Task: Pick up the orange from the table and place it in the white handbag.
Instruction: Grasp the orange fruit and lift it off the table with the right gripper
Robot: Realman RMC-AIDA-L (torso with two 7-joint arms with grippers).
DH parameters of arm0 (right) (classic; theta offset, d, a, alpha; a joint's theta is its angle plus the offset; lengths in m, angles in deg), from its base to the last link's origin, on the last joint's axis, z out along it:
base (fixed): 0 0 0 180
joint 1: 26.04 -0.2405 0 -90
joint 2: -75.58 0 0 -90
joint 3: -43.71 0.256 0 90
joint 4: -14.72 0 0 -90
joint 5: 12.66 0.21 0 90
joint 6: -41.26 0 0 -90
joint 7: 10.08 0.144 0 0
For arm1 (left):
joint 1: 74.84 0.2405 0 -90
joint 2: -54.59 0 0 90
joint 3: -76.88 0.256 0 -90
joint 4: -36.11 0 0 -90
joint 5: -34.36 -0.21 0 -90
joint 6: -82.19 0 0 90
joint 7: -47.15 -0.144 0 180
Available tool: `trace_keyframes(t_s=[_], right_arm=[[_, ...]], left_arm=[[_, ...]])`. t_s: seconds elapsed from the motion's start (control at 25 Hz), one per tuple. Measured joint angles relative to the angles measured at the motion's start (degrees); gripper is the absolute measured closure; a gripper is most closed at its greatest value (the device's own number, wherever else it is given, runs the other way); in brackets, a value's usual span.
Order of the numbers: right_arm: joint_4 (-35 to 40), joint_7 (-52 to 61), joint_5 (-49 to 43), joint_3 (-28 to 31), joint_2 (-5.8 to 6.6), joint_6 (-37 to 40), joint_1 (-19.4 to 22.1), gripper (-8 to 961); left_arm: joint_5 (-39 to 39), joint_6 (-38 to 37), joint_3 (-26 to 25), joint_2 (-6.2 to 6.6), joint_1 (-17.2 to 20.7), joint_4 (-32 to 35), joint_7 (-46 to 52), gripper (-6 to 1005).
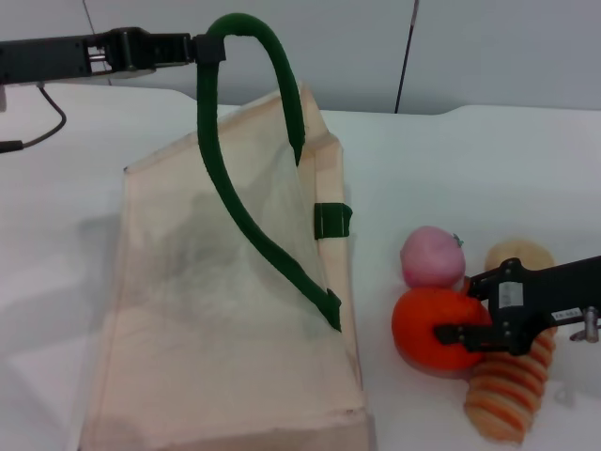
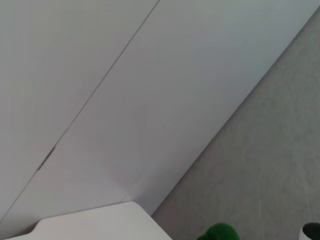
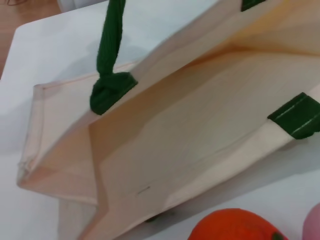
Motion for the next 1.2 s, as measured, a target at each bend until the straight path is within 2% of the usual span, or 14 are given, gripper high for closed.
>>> trace_keyframes(t_s=[0.96,1.2], right_arm=[[1.2,0.5,0.2,0.2,0.35,-1.7,0.0,672],[2.8,-0.1,0.9,0.6,0.17,-4.3,0.0,727]], left_arm=[[0.1,-0.1,0.0,0.09,0.0,0.1,0.0,865],[0.0,-0.1,0.0,0.09,0.0,0.1,0.0,866]])
